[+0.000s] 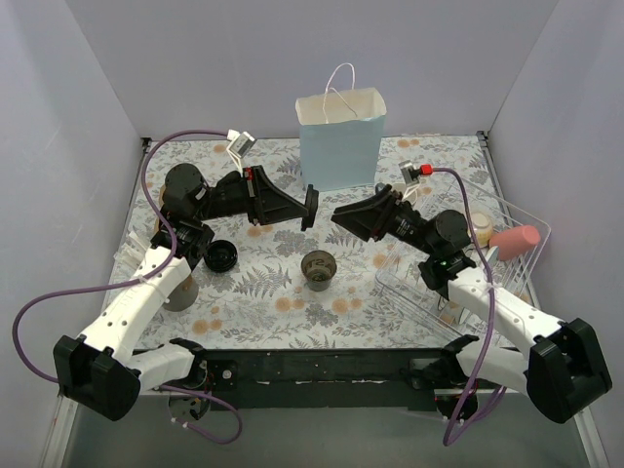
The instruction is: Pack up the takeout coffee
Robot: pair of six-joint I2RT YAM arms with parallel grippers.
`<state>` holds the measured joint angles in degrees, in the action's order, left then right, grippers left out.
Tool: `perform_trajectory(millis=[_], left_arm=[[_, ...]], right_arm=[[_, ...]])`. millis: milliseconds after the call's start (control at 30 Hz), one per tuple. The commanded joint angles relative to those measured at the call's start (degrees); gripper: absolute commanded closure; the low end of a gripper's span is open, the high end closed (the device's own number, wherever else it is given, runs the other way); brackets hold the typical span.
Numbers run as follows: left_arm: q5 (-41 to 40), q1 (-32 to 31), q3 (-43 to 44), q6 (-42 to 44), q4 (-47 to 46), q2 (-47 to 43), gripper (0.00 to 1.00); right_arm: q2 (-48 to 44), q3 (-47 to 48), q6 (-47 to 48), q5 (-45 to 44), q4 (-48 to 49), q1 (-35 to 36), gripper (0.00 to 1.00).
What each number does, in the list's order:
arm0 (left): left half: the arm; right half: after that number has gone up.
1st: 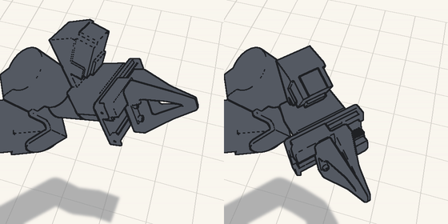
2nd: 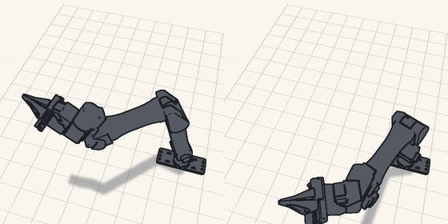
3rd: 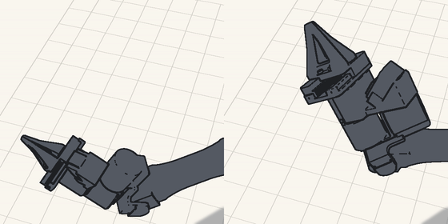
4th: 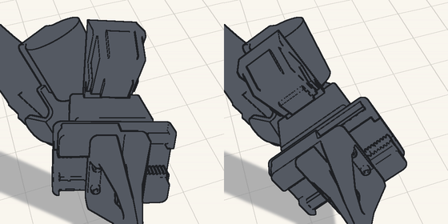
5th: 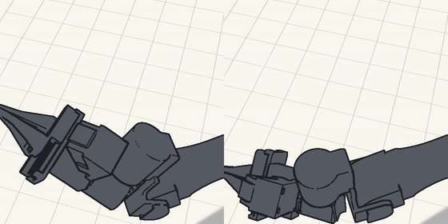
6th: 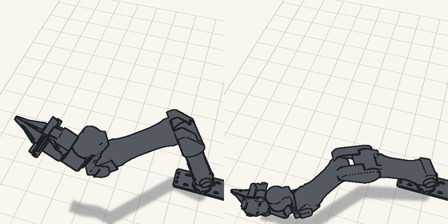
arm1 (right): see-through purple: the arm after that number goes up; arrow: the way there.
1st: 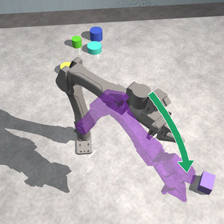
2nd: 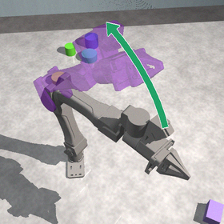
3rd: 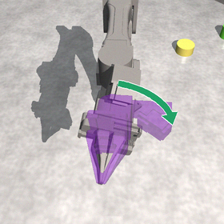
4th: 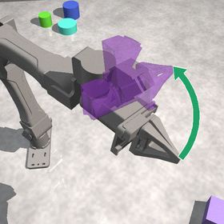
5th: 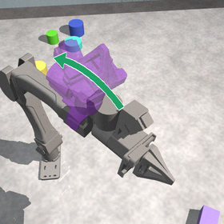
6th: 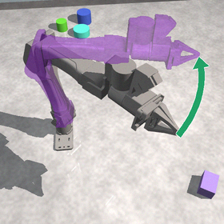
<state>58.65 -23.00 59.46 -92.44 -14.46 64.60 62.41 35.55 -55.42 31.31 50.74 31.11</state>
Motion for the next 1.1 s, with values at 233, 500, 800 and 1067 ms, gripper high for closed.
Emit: perform_trajectory(millis=[233,500,800,1067], left_arm=[[1.0,-0.5,-1.4,-2.0,-3.9,-2.5,0.84],[0.7,-0.5,-1.6,-2.2,-4.4,-2.6,0.84],[0.5,-0.6,-1.9,-3.2,-5.7,-2.5,0.85],[-0.9,-0.6,-3.1,-2.8,-5.6,-3.1,0.73]], right_arm=[[5.9,7.4,-2.2,0.7,7.8,2.5,0.39],[9.7,8.7,-2.8,1.0,10.9,3.6,0.43],[11.4,9.4,-3.2,1.6,13.2,4.2,0.60],[9.7,7.1,-3.1,0.1,15.9,4.2,0.99]])
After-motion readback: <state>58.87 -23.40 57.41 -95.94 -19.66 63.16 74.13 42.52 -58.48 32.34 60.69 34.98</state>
